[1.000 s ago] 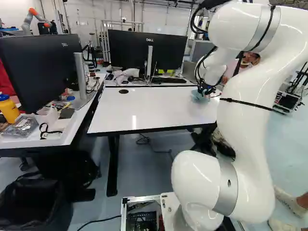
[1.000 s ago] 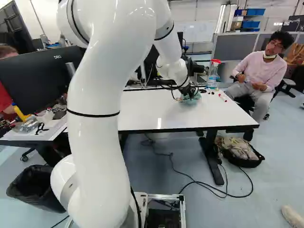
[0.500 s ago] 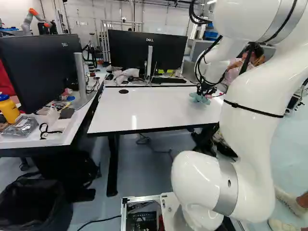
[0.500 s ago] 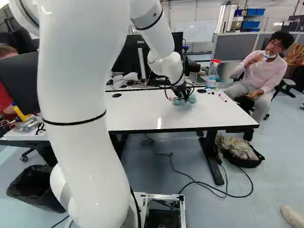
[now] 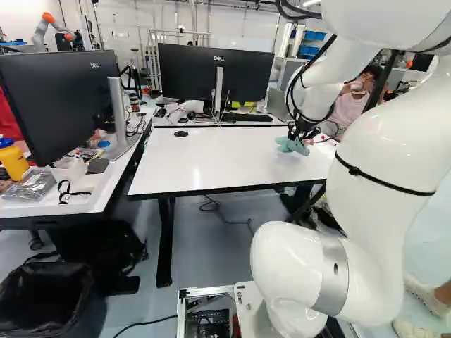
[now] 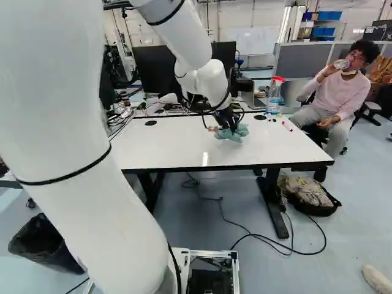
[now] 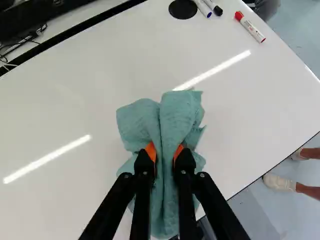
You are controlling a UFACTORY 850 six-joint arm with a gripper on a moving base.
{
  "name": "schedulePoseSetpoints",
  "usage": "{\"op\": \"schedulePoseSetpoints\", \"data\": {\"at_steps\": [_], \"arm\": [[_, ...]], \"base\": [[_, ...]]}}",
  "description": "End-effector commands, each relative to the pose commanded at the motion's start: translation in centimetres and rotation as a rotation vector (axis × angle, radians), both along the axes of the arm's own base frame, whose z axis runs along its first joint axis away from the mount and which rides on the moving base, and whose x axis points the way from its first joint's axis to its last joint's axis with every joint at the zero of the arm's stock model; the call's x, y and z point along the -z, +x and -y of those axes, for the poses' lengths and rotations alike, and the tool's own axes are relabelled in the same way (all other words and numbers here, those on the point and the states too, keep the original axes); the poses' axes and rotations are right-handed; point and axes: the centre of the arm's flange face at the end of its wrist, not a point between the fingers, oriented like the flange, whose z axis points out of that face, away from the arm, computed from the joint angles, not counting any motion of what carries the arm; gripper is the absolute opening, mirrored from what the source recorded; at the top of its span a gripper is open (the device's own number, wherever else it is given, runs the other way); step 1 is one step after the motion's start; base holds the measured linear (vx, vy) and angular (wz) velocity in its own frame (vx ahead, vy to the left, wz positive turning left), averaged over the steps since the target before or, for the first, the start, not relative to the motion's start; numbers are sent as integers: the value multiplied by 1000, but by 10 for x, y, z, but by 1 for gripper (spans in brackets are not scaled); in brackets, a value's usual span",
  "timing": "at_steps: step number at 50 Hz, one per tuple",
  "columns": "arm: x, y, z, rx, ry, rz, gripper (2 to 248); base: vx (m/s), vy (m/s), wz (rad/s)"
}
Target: Clean the table with the green towel
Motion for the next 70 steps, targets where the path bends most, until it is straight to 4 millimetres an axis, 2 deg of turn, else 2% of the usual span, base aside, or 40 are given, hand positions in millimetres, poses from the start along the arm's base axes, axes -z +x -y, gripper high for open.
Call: {"op": "schedulePoseSetpoints", "data": {"at_steps": [6, 36, 44, 56, 70], "arm": [[0, -7, -4, -1, 0, -1, 55], [0, -3, -3, -3, -4, 8, 55], [-2, 7, 1, -4, -19, 39, 55], [-5, 32, 12, -4, -47, 95, 55], [5, 59, 29, 3, -70, 139, 55]], "base": [[0, 0, 0], [0, 0, 0], [0, 0, 0], [0, 0, 0], [0, 0, 0]]}}
